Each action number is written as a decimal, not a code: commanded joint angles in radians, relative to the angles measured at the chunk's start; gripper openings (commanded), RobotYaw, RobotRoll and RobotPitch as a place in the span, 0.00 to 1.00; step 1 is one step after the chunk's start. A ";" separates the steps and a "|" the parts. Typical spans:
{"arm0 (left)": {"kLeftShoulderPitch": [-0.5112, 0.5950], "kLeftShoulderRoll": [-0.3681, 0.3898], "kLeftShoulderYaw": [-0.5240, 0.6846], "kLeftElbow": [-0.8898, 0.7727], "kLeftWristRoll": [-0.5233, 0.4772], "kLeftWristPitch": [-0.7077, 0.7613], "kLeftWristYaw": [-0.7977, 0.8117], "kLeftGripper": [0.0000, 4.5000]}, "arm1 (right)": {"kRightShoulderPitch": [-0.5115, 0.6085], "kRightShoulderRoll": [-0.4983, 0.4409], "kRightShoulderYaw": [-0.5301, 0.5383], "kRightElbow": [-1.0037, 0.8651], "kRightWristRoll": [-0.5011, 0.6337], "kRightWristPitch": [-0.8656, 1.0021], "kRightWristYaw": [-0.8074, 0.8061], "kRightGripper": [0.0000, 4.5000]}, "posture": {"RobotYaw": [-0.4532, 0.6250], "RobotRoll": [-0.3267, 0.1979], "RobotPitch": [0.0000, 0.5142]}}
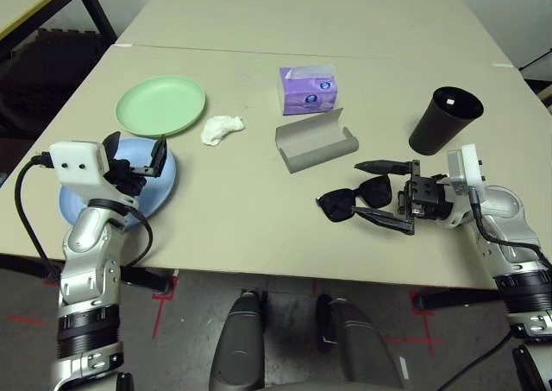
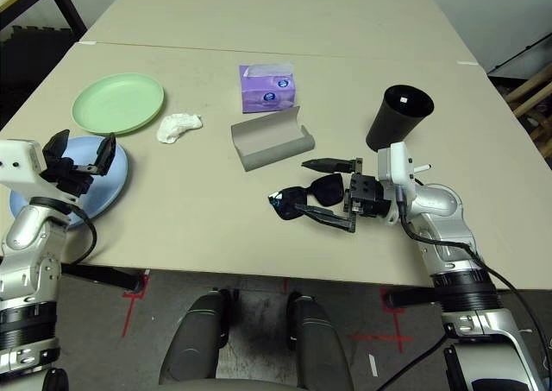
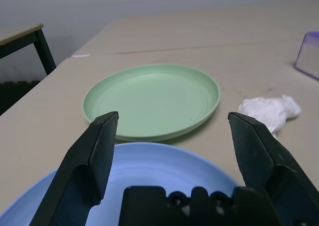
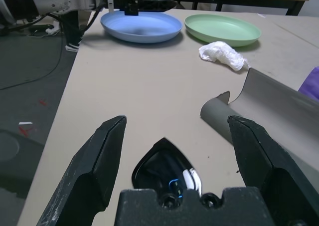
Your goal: Organize and tidy the items on the table.
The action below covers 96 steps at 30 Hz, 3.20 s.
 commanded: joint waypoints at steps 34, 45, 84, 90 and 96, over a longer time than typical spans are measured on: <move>0.011 0.285 0.238 0.174 -0.089 0.571 -0.022 1.00 | 0.018 0.013 0.008 -0.052 0.001 0.005 -0.036 0.99 | 0.62 0.62 0.33; -0.012 0.310 0.245 0.223 -0.108 0.622 -0.059 1.00 | 0.015 0.019 0.012 -0.065 0.002 0.012 -0.043 0.99 | 0.62 0.62 0.33; -0.150 0.331 0.208 0.212 -0.187 0.740 -0.126 0.01 | 0.006 0.021 0.009 -0.070 -0.002 0.019 -0.039 1.00 | 0.62 0.62 0.34; -0.173 0.347 0.215 0.216 -0.205 0.786 -0.145 0.01 | 0.005 0.025 0.012 -0.071 -0.003 0.019 -0.042 1.00 | 0.62 0.62 0.34; -0.146 0.371 0.238 0.223 -0.226 0.838 -0.173 0.01 | 0.004 0.028 0.013 -0.070 -0.003 0.018 -0.042 1.00 | 0.62 0.62 0.34</move>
